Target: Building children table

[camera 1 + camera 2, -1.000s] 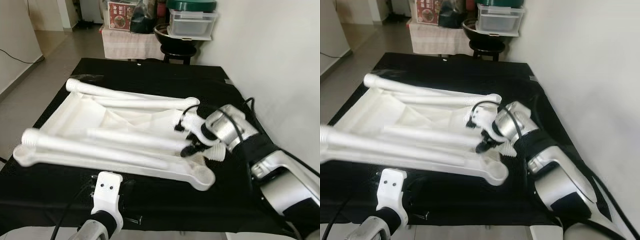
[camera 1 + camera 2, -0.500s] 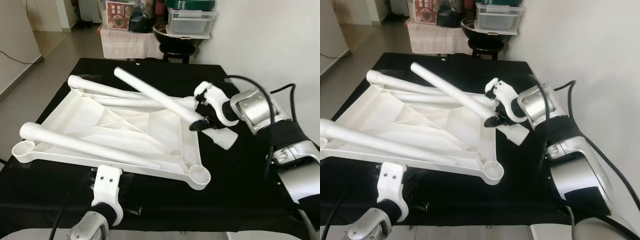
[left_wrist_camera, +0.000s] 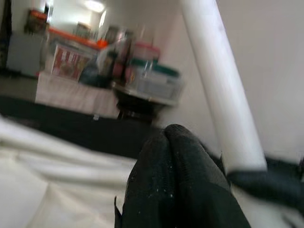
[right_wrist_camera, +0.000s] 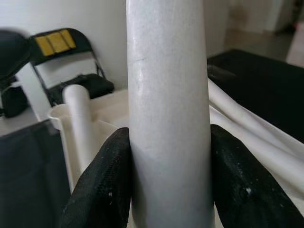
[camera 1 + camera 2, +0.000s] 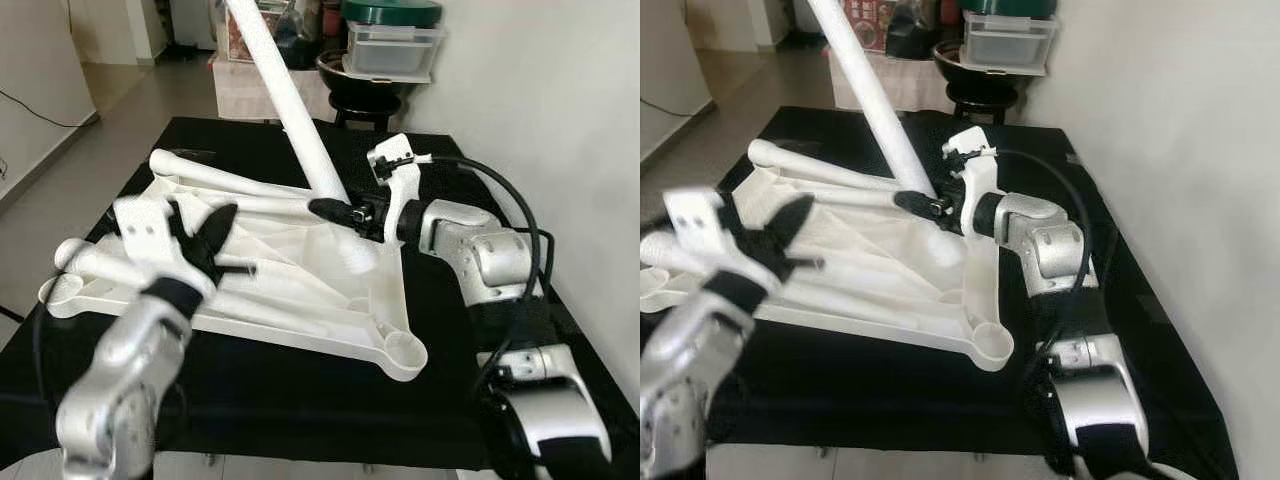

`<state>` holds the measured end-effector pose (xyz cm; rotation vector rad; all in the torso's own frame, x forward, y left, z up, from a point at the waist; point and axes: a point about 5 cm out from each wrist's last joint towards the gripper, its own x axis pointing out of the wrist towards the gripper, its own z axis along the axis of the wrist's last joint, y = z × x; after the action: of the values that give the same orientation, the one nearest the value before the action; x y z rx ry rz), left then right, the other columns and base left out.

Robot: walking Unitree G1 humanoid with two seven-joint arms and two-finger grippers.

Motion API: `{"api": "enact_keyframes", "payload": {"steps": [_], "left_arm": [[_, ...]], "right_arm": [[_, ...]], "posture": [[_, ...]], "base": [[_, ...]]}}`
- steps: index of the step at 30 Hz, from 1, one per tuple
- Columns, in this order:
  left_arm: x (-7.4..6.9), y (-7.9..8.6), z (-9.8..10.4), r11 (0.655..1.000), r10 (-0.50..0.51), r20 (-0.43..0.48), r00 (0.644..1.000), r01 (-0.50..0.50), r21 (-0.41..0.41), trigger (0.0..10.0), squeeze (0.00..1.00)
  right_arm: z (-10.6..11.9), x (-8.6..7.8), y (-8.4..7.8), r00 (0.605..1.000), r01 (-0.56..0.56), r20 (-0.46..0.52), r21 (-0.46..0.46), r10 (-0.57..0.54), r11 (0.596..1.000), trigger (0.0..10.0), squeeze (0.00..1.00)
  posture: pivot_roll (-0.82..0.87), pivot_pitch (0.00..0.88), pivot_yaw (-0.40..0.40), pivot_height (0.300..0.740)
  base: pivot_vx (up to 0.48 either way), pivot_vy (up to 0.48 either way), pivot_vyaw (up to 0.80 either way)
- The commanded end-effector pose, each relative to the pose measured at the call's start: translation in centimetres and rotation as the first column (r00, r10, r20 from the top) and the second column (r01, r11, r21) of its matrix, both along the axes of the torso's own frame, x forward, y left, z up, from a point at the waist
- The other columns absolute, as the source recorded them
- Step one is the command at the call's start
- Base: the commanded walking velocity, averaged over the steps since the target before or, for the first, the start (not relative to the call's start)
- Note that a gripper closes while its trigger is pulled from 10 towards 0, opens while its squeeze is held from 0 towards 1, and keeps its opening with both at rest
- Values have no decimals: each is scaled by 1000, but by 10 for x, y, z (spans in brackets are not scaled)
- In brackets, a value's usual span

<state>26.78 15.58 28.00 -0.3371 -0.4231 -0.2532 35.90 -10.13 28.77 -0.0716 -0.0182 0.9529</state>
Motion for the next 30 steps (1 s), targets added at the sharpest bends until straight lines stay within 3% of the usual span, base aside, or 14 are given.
{"api": "enact_keyframes", "payload": {"steps": [1, 3, 4, 11, 15, 17, 22, 23, 30], "left_arm": [[4, 5, -3, 1000, 0, -25, 1000, 0, 6, 10000, 851], [4, 5, -3, 1000, 0, -25, 1000, 0, 6, 10000, 851], [5, 8, 0, 1000, -1, -14, 1000, 1, 10, 10000, 1000], [10, 8, 24, 997, -65, 44, 997, 67, -48, 10000, 1000], [10, 6, 26, 994, -91, 54, 994, 94, -56, 10000, 1000], [8, 1, 28, 986, -150, 67, 986, 155, -65, 10000, 1000], [9, 2, 26, 985, -152, 57, 987, 156, -71, 10000, 996], [10, 5, 27, 987, -136, 52, 989, 140, -77, 10000, 0], [15, 6, 29, 980, -152, 46, 987, 157, -121, 10000, 0]], "right_arm": [[3, -7, 5, 998, -43, 45, 1, 43, 999, 10000, 0], [3, -7, 5, 998, -43, 45, 1, 43, 999, 10000, 0], [1, -8, 7, 998, -42, 53, -3, 43, 999, 10000, 0], [-19, -20, 22, 992, -76, 98, -91, 85, 993, 10000, 0], [-20, -21, 23, 991, -80, 100, -94, 90, 992, 10000, 0], [-19, -22, 26, 990, -86, 105, -93, 96, 992, 10000, 0], [-15, -26, 29, 985, -112, 124, -83, 122, 990, 10000, 0], [-13, -30, 30, 980, -137, 138, -79, 147, 987, 10000, 0], [-21, -49, 38, 946, -254, 168, -145, 276, 956, 10000, 0]], "posture": [[-34, 54, -69, 740], [-34, 54, -69, 740], [-33, 52, -68, 740], [-33, 43, -62, 740], [-33, 40, -61, 740], [-35, 36, -60, 740], [-36, 33, -59, 740], [-36, 33, -59, 740], [-39, 23, -56, 740]], "base": [[0, 0, 0], [0, 0, 0], [0, 0, 0], [0, 0, 0], [0, 0, 0], [0, 0, 0], [0, 0, 0], [0, 0, 0], [0, 0, 0]]}}
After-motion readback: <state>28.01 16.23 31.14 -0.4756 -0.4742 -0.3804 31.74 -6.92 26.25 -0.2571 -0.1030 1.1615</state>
